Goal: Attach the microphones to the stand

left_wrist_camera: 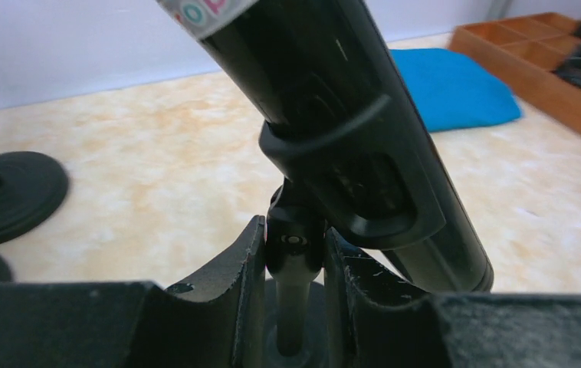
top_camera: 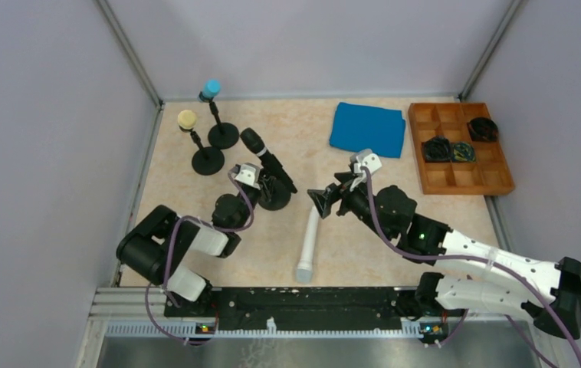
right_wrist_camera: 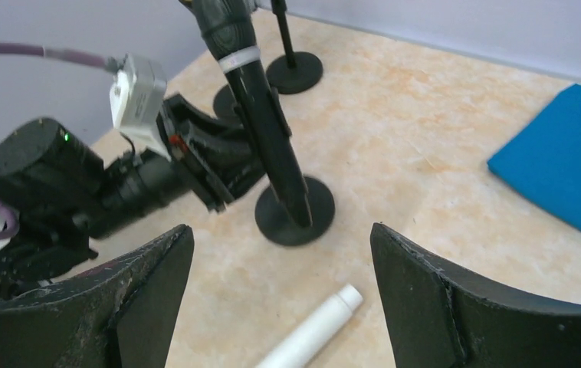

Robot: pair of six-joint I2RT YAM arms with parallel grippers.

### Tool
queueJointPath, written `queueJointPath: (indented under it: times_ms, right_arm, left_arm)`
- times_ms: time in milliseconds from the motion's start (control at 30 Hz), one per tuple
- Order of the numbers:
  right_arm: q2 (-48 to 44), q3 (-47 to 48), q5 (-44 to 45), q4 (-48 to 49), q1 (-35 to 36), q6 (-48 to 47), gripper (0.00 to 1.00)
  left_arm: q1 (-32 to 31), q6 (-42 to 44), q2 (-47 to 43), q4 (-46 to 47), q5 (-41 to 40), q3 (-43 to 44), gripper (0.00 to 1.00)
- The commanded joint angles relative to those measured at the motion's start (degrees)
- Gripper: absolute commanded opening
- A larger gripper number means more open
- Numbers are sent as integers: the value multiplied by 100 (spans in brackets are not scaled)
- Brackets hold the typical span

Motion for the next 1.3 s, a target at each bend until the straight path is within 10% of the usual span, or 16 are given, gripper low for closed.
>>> queueJointPath:
  times_ms: [0,433,800,1067,1267]
  right_arm:
    - [-369,-173,298,-59,49,-238,84]
    - [-425,-335,361,-153,49,-445,84]
    - [-247,-335,341,-167,50,-388,85]
    - [-138,-316,472,-286,34,-229,85]
    - [10,-290,612,-618,-26,161,86]
  left_arm:
    - [492,534,666,658,-266,372,0]
    - [1898,6,1973,1733,-133,1334,1]
    - [1936,-384,1843,1522,574,1073,98]
    - [1645,-982,674,767,1094,161,99]
    - [1149,-1517,-1052,-1488,510,-405,99]
